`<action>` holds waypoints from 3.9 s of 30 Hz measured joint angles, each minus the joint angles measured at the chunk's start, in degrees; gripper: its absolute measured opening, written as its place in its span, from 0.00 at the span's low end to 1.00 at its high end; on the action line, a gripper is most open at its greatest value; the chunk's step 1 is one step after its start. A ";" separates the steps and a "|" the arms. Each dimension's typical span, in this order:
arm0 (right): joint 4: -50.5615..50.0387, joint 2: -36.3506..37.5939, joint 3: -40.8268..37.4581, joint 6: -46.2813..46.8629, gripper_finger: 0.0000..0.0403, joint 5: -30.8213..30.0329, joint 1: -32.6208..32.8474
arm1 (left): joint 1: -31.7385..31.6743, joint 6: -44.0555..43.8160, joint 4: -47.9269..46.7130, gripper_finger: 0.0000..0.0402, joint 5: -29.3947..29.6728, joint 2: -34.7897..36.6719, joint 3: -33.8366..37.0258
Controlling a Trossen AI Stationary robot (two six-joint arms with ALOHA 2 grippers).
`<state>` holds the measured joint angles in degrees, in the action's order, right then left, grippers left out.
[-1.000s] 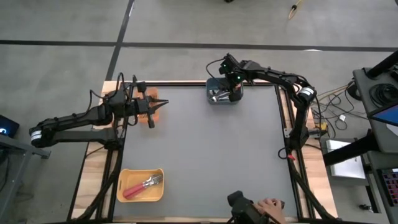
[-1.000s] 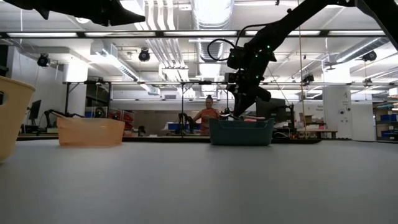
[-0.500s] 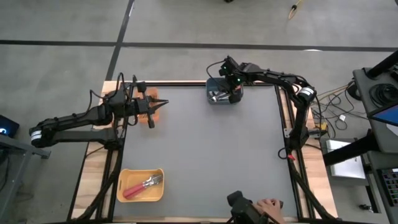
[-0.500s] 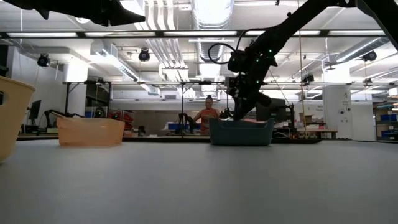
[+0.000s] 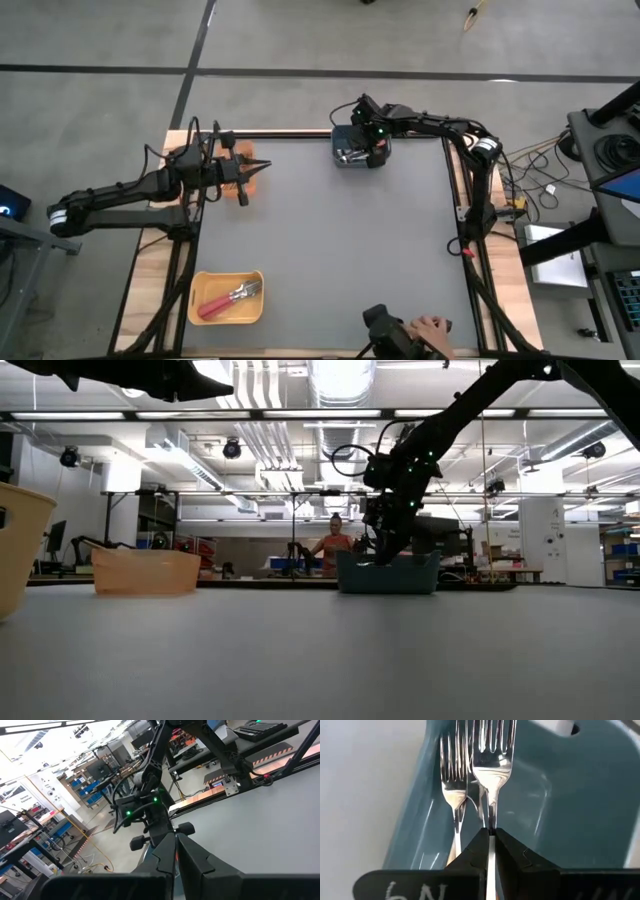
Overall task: Sort silverware by color (type)
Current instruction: Put the orange fork into the blue bin, then adjust the gold fork into the orange bin
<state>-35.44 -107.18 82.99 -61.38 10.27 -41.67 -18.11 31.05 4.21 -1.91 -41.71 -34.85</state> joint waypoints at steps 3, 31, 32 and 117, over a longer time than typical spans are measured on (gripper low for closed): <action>0.46 -0.63 -0.01 -0.17 0.03 -1.11 -0.02 | 0.00 0.00 -0.04 0.00 0.00 0.00 0.00; 0.15 -0.58 0.00 3.68 0.27 -1.36 0.01 | 0.02 0.00 0.09 0.00 0.00 0.00 0.00; 0.15 -0.17 0.00 4.75 0.28 -1.36 0.02 | 0.01 0.00 0.08 0.00 0.01 0.00 0.00; 27.19 35.05 -33.41 51.72 0.03 -1.36 19.30 | -29.90 -28.61 -70.28 0.24 6.95 -47.50 -25.38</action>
<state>-8.26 -72.14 49.58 -9.65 8.91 -22.37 -48.01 2.44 -66.06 5.04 -89.21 -60.23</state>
